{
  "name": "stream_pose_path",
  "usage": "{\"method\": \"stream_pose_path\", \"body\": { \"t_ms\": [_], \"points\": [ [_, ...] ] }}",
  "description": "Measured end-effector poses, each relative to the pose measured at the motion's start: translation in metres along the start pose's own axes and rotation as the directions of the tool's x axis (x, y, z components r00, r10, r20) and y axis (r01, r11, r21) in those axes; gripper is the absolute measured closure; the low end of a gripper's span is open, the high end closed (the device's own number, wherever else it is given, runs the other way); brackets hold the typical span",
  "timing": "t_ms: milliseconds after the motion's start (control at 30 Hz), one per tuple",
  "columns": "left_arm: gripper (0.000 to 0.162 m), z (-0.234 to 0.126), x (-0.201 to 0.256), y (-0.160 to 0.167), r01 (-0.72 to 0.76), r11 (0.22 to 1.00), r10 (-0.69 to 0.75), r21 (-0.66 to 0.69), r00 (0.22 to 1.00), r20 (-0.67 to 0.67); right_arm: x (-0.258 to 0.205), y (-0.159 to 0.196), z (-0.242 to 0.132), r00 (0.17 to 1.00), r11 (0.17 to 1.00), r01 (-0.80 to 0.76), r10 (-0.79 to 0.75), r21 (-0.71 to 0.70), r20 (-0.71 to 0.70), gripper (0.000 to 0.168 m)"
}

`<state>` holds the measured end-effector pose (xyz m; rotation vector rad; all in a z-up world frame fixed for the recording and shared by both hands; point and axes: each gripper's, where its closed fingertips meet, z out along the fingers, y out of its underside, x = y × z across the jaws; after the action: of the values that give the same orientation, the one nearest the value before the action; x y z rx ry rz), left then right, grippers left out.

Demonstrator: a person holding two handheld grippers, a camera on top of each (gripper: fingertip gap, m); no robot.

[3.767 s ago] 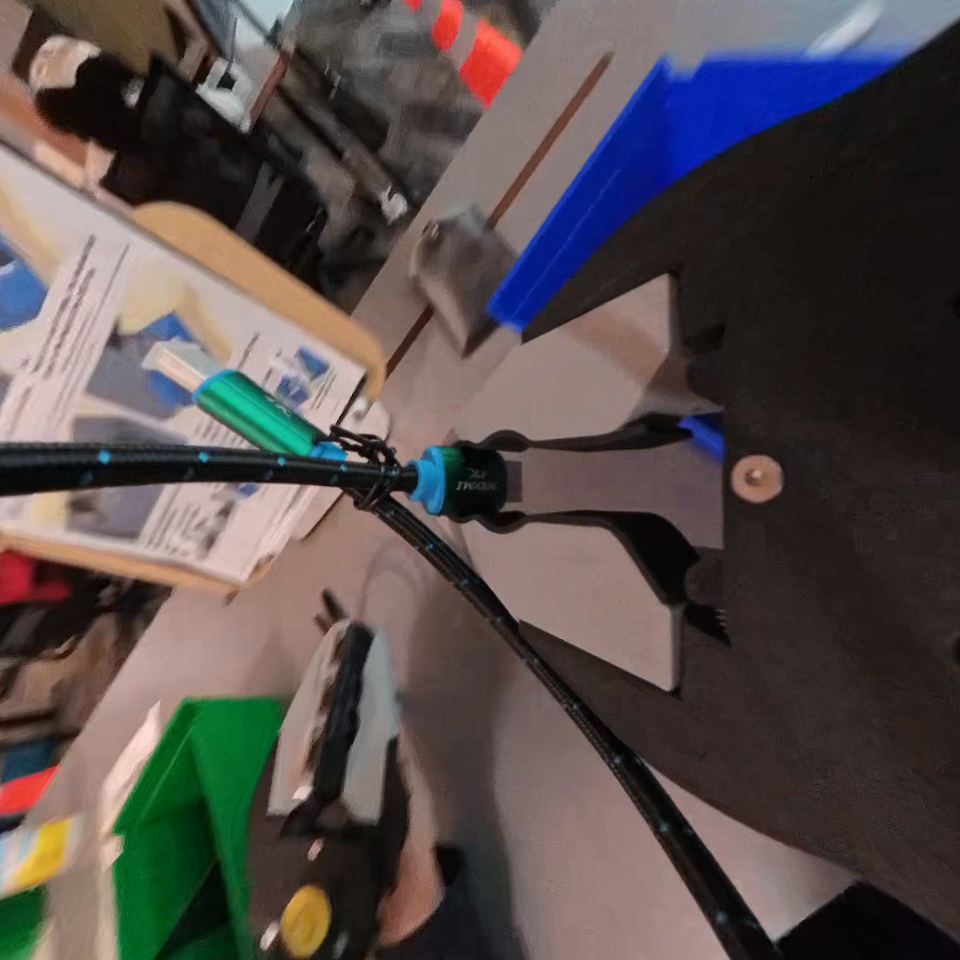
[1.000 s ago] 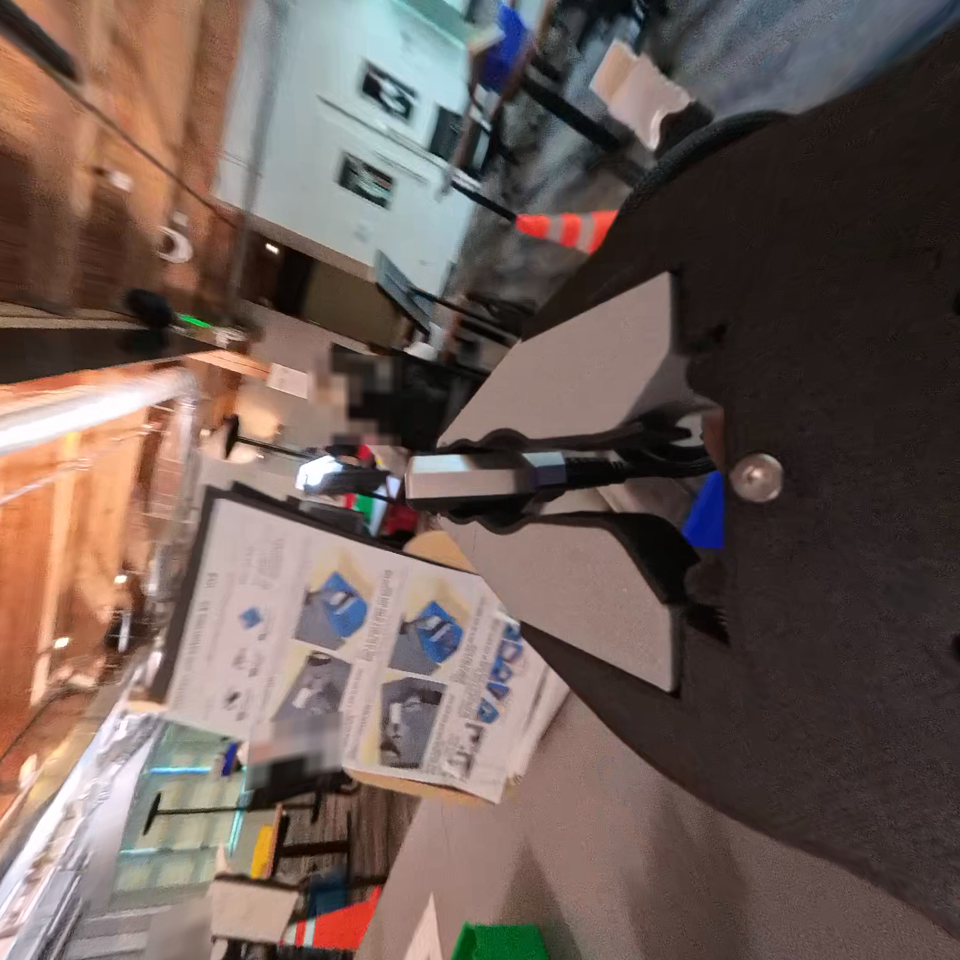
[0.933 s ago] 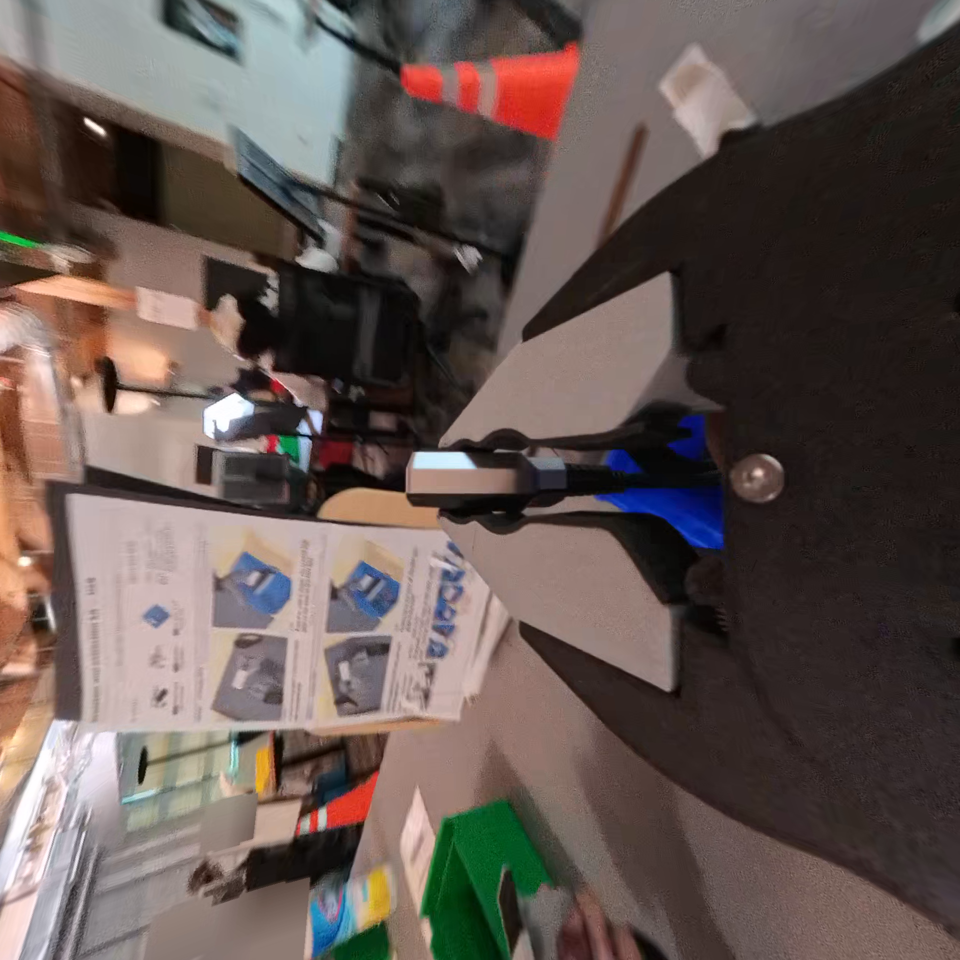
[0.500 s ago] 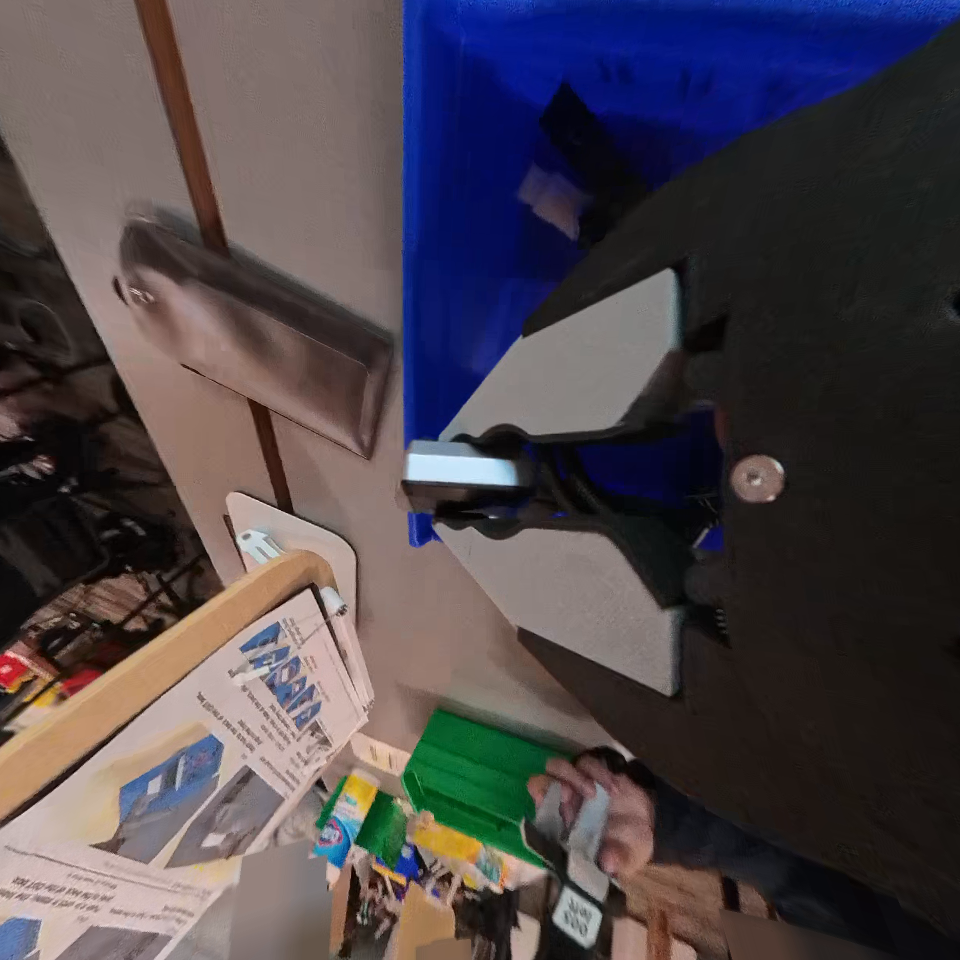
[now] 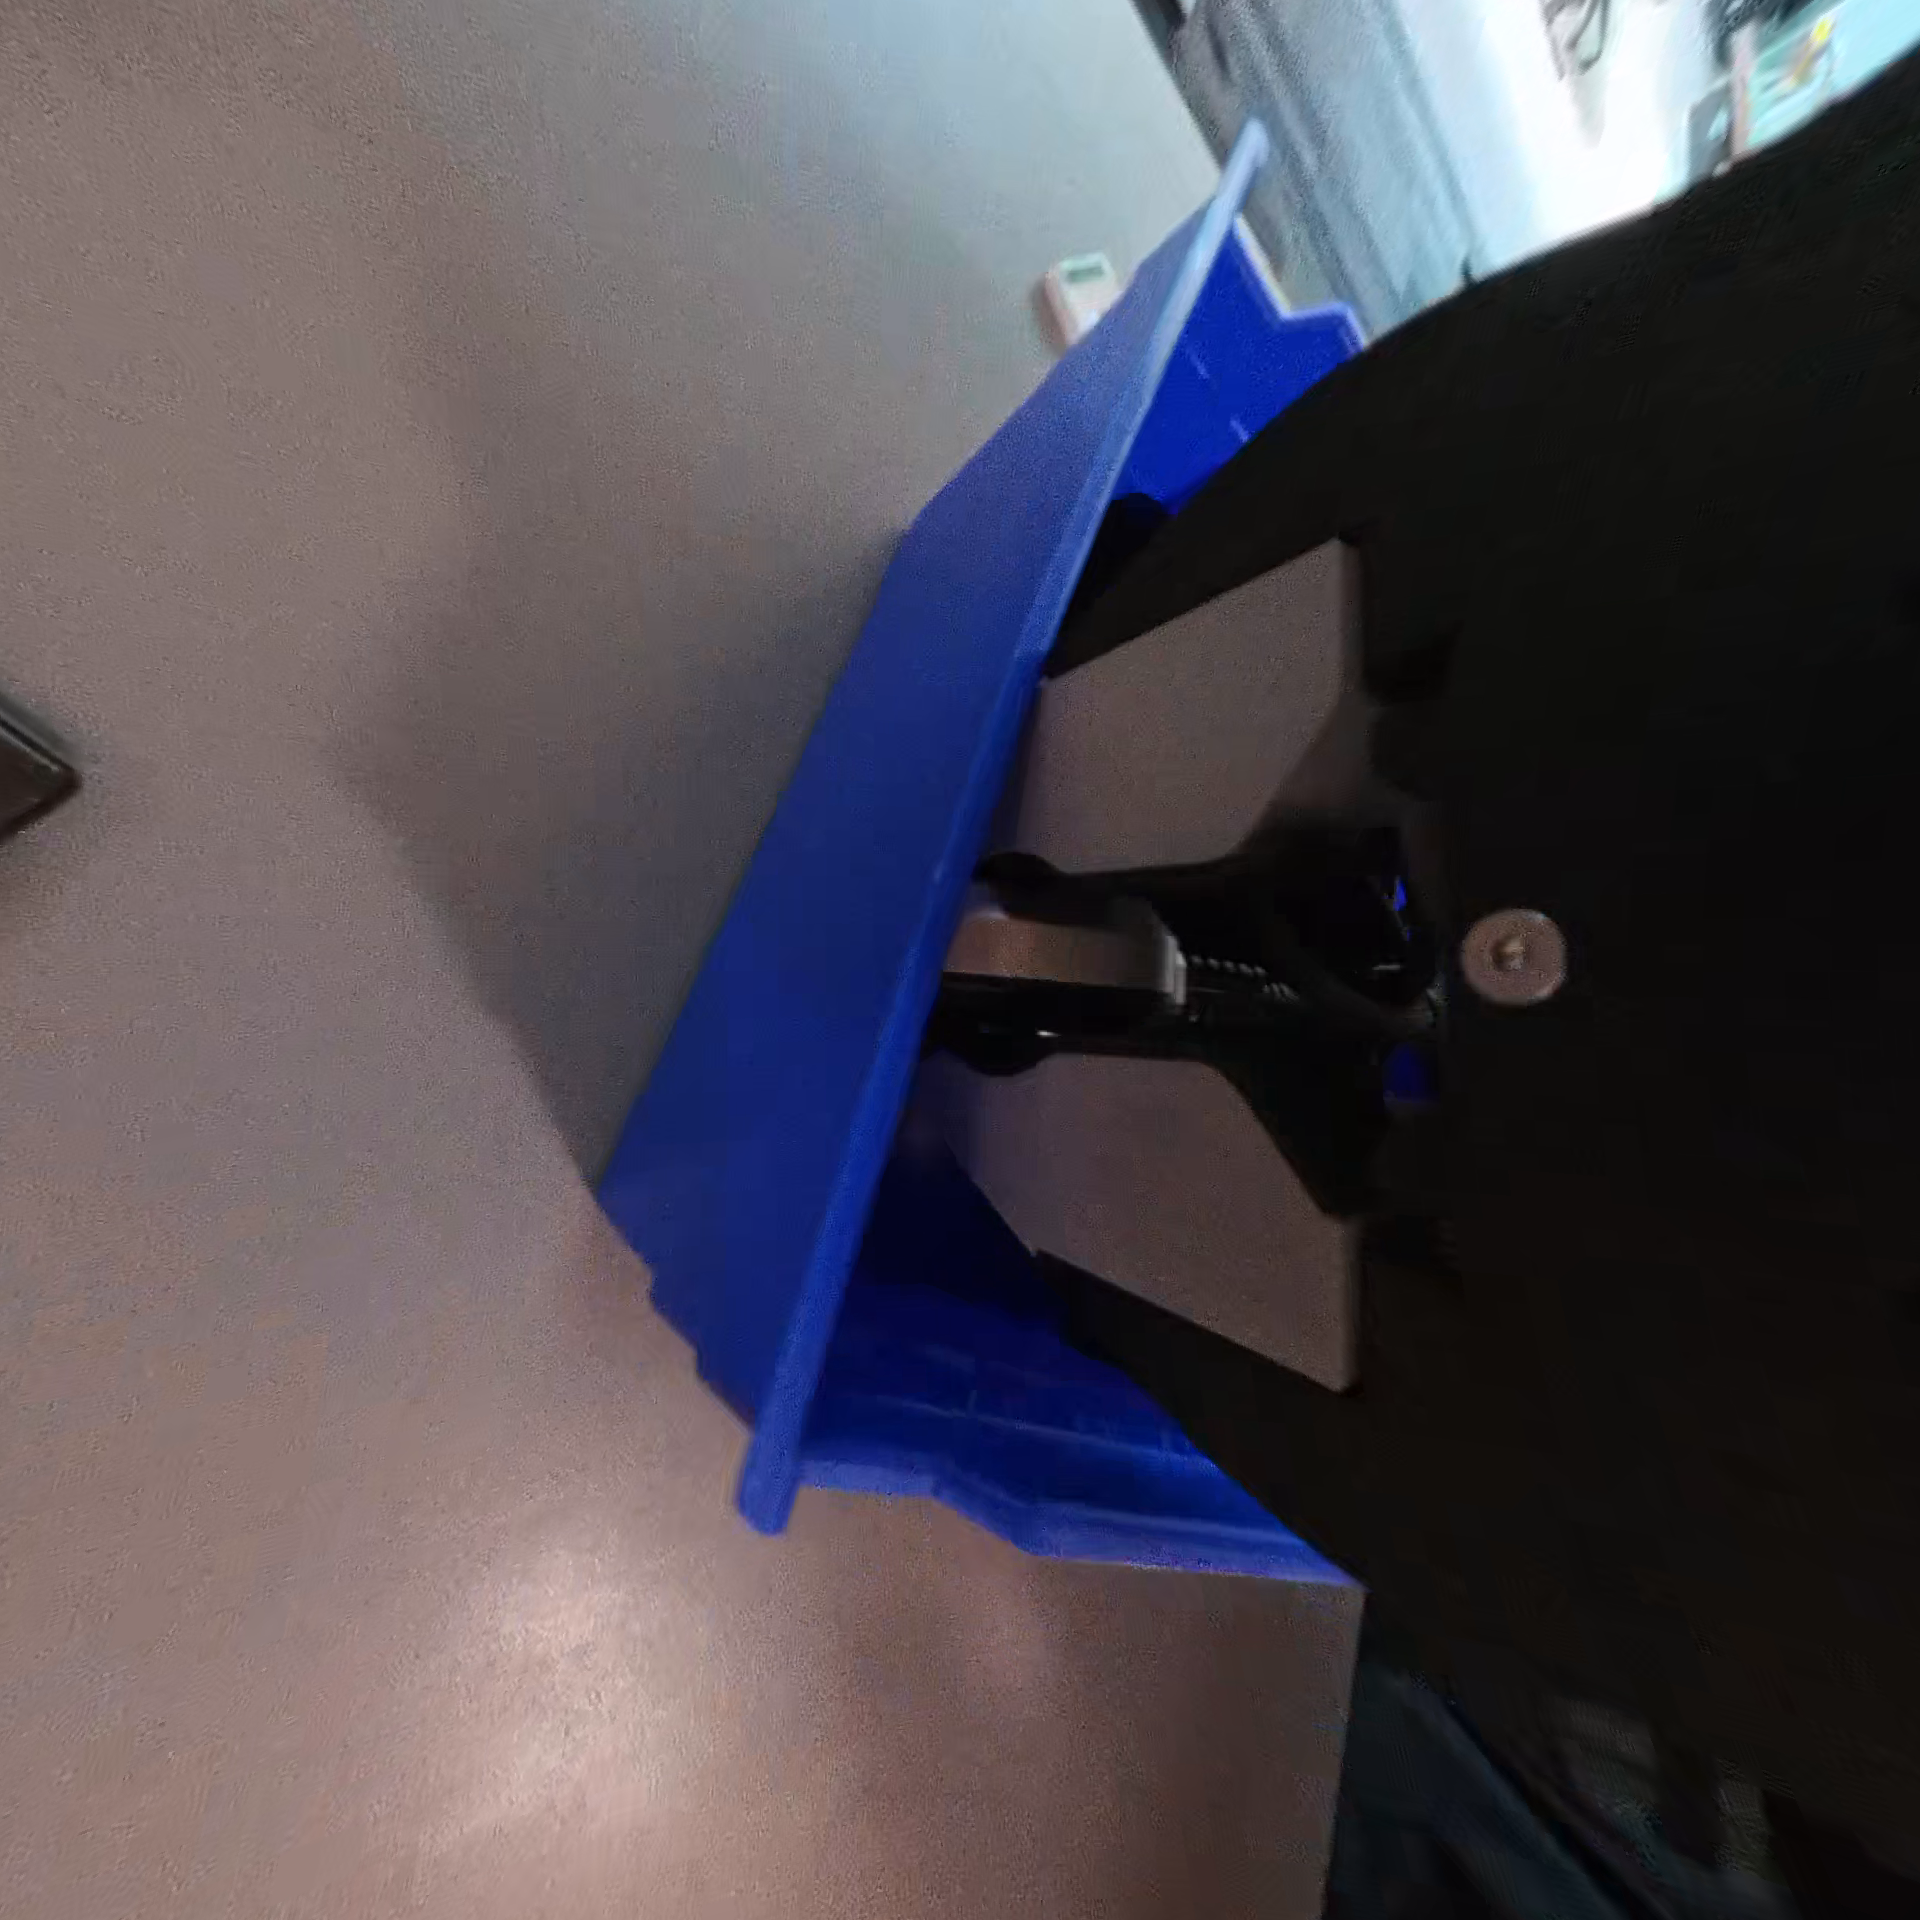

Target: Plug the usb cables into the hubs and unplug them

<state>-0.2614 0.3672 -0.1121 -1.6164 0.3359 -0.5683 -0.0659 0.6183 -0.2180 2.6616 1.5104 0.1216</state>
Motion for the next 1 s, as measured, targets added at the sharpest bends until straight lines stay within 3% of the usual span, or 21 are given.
{"method": "stream_pose_path", "body": {
  "t_ms": [33, 100, 233, 267, 367, 467, 533, 600, 667, 767, 867, 900, 933, 967, 1000],
  "points": [
    [0.125, 0.0, -0.001, 0.001, -0.015, 1.0, 0.015, -0.007, 1.0, 0.015, 0.002, -0.011, 0.0, 0.999, 1.0, 0.009, -0.008, 0.023, -0.051, 0.149],
    [0.123, 0.001, 0.002, 0.001, -0.011, 1.0, 0.011, -0.004, 1.0, 0.013, -0.006, -0.029, -0.006, 0.999, 0.995, 0.009, -0.004, 0.1, -0.048, 0.142],
    [0.111, 0.001, 0.005, 0.003, -0.062, 0.998, 0.062, -0.023, 0.998, 0.024, -0.013, -0.018, -0.035, 0.99, 0.991, 0.044, -0.026, 0.129, -0.139, 0.119],
    [0.107, -0.001, 0.001, 0.003, -0.093, 0.995, 0.095, -0.032, 0.994, 0.055, -0.011, -0.015, -0.049, 0.984, 0.983, 0.041, -0.008, 0.179, -0.178, 0.105],
    [0.095, -0.02, -0.014, -0.001, -0.148, 0.985, 0.162, -0.082, 0.967, 0.195, -0.014, 0.0, -0.097, 0.977, 0.922, -0.008, 0.09, 0.388, -0.193, 0.088],
    [0.087, -0.075, -0.013, -0.019, -0.191, 0.979, 0.202, -0.065, 0.918, 0.342, -0.029, 0.028, -0.145, 0.984, 0.735, -0.069, 0.163, 0.675, -0.077, 0.085],
    [0.089, -0.126, -0.017, -0.032, -0.248, 0.963, 0.268, -0.106, 0.836, 0.479, -0.061, 0.056, -0.156, 0.992, 0.601, -0.114, 0.106, 0.791, 0.063, 0.072],
    [0.082, -0.179, -0.026, -0.042, -0.254, 0.95, 0.312, -0.183, 0.727, 0.612, -0.094, 0.084, -0.143, 0.989, 0.529, -0.141, 0.036, 0.837, 0.144, 0.069],
    [0.081, -0.218, -0.029, -0.037, -0.214, 0.953, 0.303, -0.214, 0.681, 0.666, -0.118, 0.105, -0.114, 0.99, 0.52, -0.129, 0.019, 0.844, 0.139, 0.065],
    [0.079, -0.253, -0.042, 0.006, -0.061, 0.967, 0.224, -0.249, 0.676, 0.702, -0.126, 0.122, -0.065, 0.994, 0.552, -0.096, 0.103, 0.828, 0.047, 0.07],
    [0.081, -0.268, -0.077, 0.046, 0.015, 0.945, 0.261, -0.327, 0.567, 0.781, -0.126, 0.118, -0.036, 0.985, 0.557, -0.093, 0.172, 0.825, -0.005, 0.086],
    [0.093, -0.263, -0.084, 0.055, 0.021, 0.935, 0.283, -0.355, 0.56, 0.779, -0.127, 0.114, -0.028, 0.984, 0.57, -0.078, 0.173, 0.818, -0.027, 0.094],
    [0.121, -0.255, -0.09, 0.065, 0.026, 0.922, 0.303, -0.386, 0.573, 0.762, -0.125, 0.112, -0.02, 0.981, 0.589, -0.058, 0.184, 0.806, -0.064, 0.116],
    [0.133, -0.252, -0.097, 0.072, 0.034, 0.909, 0.328, -0.416, 0.557, 0.762, -0.119, 0.109, -0.015, 0.969, 0.613, -0.031, 0.214, 0.79, -0.128, 0.147],
    [0.14, -0.255, -0.105, 0.07, 0.031, 0.902, 0.358, -0.431, 0.507, 0.784, -0.114, 0.108, -0.013, 0.949, 0.631, 0.003, 0.243, 0.776, -0.201, 0.151]
  ]
}}
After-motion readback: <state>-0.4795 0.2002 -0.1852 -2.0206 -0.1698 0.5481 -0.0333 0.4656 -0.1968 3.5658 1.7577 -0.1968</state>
